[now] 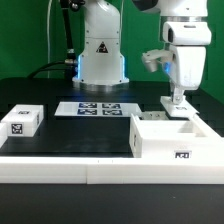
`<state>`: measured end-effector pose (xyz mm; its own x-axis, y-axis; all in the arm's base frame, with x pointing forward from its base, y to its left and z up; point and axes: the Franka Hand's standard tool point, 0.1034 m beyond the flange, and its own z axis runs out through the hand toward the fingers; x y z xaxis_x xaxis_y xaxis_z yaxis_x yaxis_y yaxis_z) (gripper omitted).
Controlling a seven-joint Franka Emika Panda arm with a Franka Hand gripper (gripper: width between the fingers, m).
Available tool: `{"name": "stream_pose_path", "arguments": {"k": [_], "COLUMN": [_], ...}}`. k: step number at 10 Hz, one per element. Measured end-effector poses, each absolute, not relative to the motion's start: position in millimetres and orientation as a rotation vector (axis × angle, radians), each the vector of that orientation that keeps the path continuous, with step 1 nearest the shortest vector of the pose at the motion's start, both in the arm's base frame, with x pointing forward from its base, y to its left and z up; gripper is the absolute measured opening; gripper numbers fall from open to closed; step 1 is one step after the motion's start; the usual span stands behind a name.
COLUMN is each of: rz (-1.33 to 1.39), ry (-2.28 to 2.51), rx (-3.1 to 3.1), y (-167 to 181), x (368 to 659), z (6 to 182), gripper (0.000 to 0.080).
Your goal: Assemble cabinet
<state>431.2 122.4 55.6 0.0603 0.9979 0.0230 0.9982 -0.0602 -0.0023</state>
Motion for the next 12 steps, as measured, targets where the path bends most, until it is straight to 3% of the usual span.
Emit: {"name": "stream_pose_path", "arguments": {"k": [12], "rz": [-0.03], "ry": [-2.11], "rx": [-2.307], "y": [115], "x": [451], "z": [55.9], "gripper": [0.0069]}}
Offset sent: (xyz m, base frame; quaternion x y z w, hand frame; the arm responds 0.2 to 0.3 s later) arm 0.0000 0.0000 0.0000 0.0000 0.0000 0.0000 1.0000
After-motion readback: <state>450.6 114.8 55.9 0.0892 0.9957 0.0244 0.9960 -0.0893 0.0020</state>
